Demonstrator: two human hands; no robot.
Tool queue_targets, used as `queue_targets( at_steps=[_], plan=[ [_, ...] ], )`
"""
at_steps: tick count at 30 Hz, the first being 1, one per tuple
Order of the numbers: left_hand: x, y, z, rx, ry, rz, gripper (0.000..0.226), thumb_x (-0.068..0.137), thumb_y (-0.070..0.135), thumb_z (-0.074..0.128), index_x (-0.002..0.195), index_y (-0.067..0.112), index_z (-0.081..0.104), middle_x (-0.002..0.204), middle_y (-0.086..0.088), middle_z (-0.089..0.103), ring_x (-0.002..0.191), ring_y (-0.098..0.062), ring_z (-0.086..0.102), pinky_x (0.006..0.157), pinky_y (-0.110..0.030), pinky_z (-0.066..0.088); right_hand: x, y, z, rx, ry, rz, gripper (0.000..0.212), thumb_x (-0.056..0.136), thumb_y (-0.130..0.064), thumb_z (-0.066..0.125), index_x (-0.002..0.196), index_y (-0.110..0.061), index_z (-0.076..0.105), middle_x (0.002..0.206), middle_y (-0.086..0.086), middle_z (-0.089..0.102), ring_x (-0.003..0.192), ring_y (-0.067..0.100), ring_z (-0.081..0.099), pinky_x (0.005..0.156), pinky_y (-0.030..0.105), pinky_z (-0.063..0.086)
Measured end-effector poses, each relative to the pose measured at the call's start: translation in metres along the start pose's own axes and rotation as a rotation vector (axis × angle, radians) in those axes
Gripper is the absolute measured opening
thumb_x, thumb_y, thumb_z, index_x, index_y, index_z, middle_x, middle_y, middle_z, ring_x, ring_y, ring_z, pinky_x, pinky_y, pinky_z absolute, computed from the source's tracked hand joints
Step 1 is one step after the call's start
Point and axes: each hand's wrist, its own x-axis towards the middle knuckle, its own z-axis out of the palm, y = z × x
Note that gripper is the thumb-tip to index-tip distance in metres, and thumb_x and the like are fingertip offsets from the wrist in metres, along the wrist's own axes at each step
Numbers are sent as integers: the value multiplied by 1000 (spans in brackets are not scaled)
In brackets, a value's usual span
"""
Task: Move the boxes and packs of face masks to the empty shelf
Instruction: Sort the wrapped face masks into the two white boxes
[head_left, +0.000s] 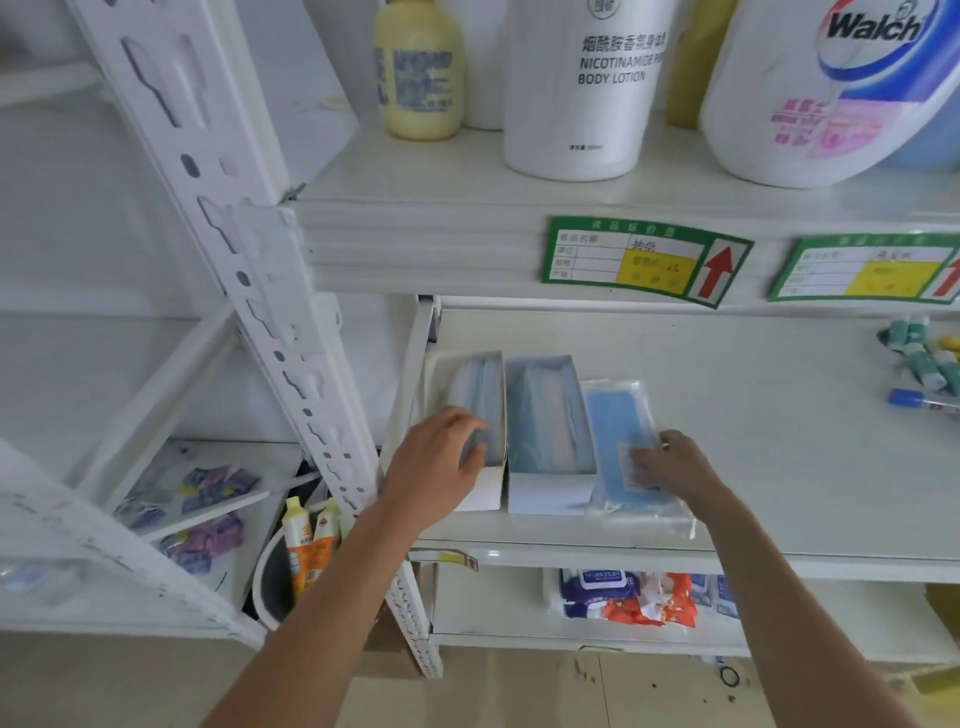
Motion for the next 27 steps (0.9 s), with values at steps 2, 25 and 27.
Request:
queue_targets(
  at_steps=[2,25,27],
  plan=[
    [2,0,-2,-2,13,-33,27,101,22,54,125,15,63,128,1,59,110,-17,61,94,-35,52,3,-2,2,-85,57,1,45,88,-22,66,126,-1,54,119,21,59,97,37,64,88,48,56],
    [-2,2,9,89,115,-153,29,96,10,55,123,7,65,122,-7,65,107,-25,62,94,-40,51,-81,-102,109,-537,25,-767,40,97,-48,50,129,-24,54,128,0,47,112,21,50,100,39,42],
    [-4,2,10,67,109,-166,30,95,10,56,124,6,65,124,-7,64,108,-26,62,94,-40,51,-84,-100,115,-546,64,-747,42,97,-50,48,130,-24,51,127,1,44,109,22,51,99,39,44]
  ],
)
